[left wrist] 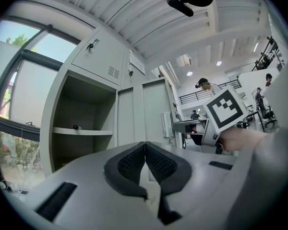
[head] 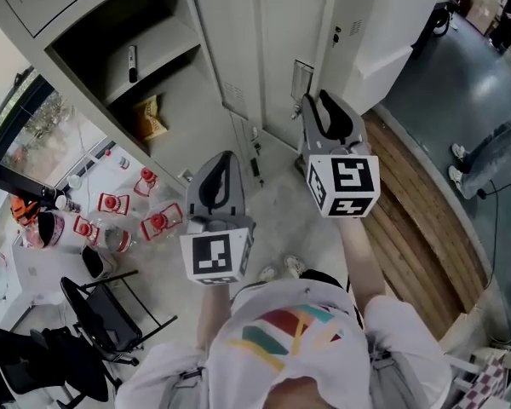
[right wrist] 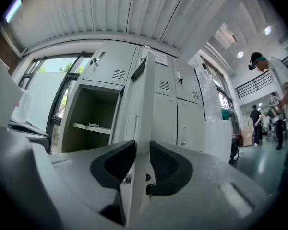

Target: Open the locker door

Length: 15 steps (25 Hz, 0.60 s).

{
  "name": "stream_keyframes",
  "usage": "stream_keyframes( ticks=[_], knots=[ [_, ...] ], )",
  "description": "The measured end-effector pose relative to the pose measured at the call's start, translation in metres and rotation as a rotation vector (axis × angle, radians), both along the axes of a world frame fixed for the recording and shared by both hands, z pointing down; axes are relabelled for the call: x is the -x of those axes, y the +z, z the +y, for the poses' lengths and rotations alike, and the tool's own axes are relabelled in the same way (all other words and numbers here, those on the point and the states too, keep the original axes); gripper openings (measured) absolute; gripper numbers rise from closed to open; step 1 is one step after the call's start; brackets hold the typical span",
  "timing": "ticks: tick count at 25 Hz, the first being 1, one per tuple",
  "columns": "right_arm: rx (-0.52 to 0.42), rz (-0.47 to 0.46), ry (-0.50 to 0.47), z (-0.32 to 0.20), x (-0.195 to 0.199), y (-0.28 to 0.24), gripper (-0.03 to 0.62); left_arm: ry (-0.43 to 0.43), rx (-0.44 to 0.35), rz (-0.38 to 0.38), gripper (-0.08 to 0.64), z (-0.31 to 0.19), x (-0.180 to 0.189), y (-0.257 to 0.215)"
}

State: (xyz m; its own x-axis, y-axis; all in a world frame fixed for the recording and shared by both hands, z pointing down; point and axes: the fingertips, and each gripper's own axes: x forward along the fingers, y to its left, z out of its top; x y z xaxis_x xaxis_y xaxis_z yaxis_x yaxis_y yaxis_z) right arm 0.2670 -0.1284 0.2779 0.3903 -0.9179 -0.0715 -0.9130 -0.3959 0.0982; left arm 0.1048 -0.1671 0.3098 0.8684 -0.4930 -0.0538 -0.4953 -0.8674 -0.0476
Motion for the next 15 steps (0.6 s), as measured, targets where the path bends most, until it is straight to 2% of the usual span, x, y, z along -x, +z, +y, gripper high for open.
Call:
stream_keyframes(
  ticks=[5,11,15],
  knots=[
    [-0.001,0.017,0.123,-0.005,-0.022,0.001,0.088,-0.018,-0.009,-0.002,0.015,-0.004,0.004,-0.002],
    [0.005,0.041,0.202,-0.009,-0.035,0.003,0.081,-0.042,-0.018,-0.014,0.015,-0.009,0.009,0.007],
    [0.002,0.043,0.215,-0.012,-0.034,-0.001,0.080,-0.041,-0.009,-0.019,0.015,-0.006,0.008,0.005]
  ],
)
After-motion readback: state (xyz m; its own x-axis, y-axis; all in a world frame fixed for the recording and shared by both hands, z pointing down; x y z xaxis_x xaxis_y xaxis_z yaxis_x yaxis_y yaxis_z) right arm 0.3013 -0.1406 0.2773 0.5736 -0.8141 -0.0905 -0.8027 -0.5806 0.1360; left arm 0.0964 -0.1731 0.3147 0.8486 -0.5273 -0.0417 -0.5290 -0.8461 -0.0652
